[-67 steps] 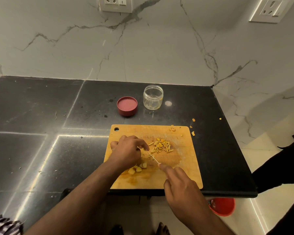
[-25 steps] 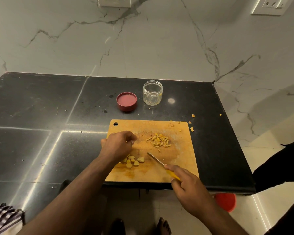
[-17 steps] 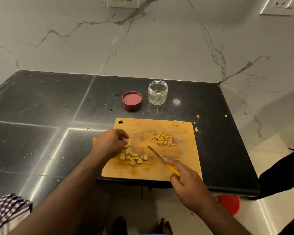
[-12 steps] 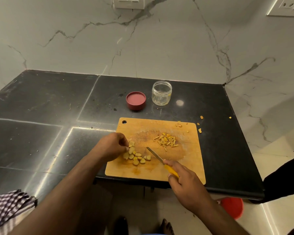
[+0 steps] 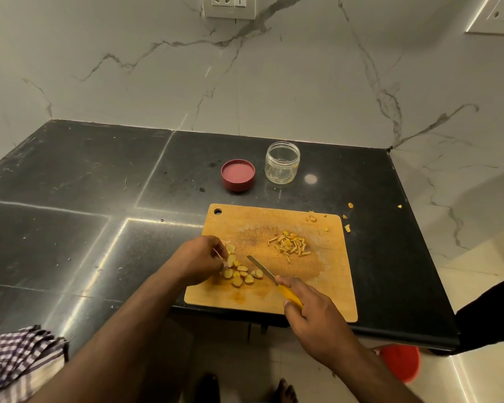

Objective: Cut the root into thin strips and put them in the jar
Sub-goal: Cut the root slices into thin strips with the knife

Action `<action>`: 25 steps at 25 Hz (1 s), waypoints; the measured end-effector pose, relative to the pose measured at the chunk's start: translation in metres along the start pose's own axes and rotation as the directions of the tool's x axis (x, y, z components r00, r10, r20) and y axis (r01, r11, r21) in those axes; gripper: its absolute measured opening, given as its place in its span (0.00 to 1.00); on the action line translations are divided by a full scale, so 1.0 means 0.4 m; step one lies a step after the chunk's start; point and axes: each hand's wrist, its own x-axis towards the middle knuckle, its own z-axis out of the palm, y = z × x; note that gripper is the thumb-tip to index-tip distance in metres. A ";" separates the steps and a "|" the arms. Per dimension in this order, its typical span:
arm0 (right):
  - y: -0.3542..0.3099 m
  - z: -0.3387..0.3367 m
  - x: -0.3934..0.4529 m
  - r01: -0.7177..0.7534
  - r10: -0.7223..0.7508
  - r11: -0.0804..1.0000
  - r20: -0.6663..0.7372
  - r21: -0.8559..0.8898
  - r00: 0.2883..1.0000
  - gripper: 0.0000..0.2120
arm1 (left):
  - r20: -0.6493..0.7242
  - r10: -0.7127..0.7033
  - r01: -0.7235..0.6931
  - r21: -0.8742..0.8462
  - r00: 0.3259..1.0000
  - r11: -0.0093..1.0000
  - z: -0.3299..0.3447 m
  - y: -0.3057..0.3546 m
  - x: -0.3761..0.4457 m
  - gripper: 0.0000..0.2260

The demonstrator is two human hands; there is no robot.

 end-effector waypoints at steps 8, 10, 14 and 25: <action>-0.014 0.008 0.018 0.014 -0.014 1.000 0.008 -0.007 1.000 0.20 | -0.083 0.027 -0.017 0.125 0.996 0.992 0.019 0.016 0.011 0.07; -0.011 0.007 0.018 0.007 -0.007 1.000 0.008 -0.004 1.000 0.20 | -0.096 0.033 -0.017 0.168 0.995 0.986 0.032 0.021 0.010 0.09; -0.007 0.001 0.018 -0.012 0.012 1.000 0.003 0.003 1.000 0.20 | -0.086 0.035 -0.019 0.183 0.996 0.983 0.033 0.024 0.011 0.05; -0.014 -0.009 0.006 -0.028 0.028 1.000 -0.002 0.005 1.000 0.19 | -0.088 0.092 -0.096 -0.048 0.992 0.994 0.020 0.069 0.052 0.08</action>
